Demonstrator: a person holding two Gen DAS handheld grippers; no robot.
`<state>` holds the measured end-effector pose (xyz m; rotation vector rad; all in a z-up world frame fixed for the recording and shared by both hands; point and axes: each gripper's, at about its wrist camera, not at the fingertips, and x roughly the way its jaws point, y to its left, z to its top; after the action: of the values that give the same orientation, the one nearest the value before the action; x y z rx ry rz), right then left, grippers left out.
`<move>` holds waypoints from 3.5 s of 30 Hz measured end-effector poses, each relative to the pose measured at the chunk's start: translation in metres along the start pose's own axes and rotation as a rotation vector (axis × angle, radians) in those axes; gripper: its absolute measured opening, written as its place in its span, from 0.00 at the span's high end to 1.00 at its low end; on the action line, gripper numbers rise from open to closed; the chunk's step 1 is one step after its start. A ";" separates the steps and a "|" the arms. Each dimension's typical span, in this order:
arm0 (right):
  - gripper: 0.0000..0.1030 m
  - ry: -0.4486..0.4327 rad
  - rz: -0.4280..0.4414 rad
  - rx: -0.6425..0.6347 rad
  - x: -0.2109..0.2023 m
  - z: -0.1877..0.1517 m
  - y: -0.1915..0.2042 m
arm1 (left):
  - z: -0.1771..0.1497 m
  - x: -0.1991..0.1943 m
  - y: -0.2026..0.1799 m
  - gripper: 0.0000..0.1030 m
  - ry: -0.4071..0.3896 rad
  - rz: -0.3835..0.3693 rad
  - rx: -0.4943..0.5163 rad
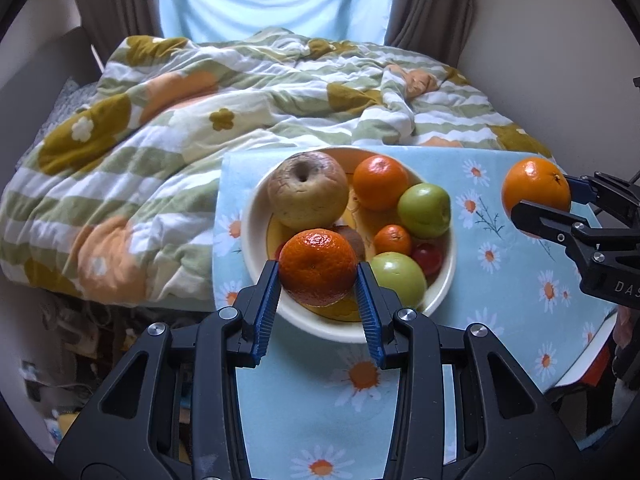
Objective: Organize fruits
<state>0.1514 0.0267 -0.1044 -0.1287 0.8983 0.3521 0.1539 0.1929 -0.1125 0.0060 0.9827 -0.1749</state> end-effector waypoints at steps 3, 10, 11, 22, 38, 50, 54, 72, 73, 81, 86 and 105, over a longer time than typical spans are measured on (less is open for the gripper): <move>0.46 0.002 0.003 0.024 0.006 0.004 0.008 | 0.001 0.014 0.014 0.57 0.015 -0.008 0.007; 0.46 0.006 0.000 0.090 0.015 0.008 0.017 | 0.006 0.044 0.032 0.57 0.040 -0.018 0.021; 0.46 0.007 -0.004 0.092 0.015 0.008 0.018 | 0.006 0.047 0.034 0.57 0.042 -0.021 0.021; 0.46 0.029 -0.021 0.110 0.021 0.005 0.015 | 0.015 0.057 0.033 0.44 0.043 -0.012 0.045; 0.46 0.012 0.048 0.045 0.027 0.029 0.020 | 0.008 0.019 0.031 0.00 0.014 0.020 -0.012; 0.46 0.051 0.146 -0.063 0.068 0.041 0.047 | -0.022 0.007 0.026 0.00 0.056 0.051 -0.052; 0.46 0.063 0.154 -0.073 0.077 0.042 0.053 | -0.029 0.007 0.028 0.00 0.068 0.059 -0.061; 0.02 -0.040 0.073 -0.085 0.064 0.035 0.062 | -0.047 0.002 0.032 0.00 0.083 0.029 -0.059; 0.02 -0.042 0.067 -0.084 0.062 0.034 0.062 | -0.048 0.001 0.030 0.00 0.082 0.029 -0.058; 0.02 -0.051 0.057 -0.042 0.027 0.026 0.048 | -0.042 -0.023 0.009 0.00 0.059 0.054 -0.029; 0.02 -0.069 0.034 0.005 -0.016 0.019 0.027 | -0.027 -0.051 -0.009 0.00 0.006 0.052 -0.027; 0.02 -0.095 -0.202 0.215 -0.146 -0.045 -0.074 | -0.016 -0.134 -0.111 0.00 -0.151 0.069 -0.050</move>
<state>0.0604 -0.0900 -0.0203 -0.0035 0.8156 0.0717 0.0516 0.1043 -0.0017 -0.0183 0.8346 -0.0858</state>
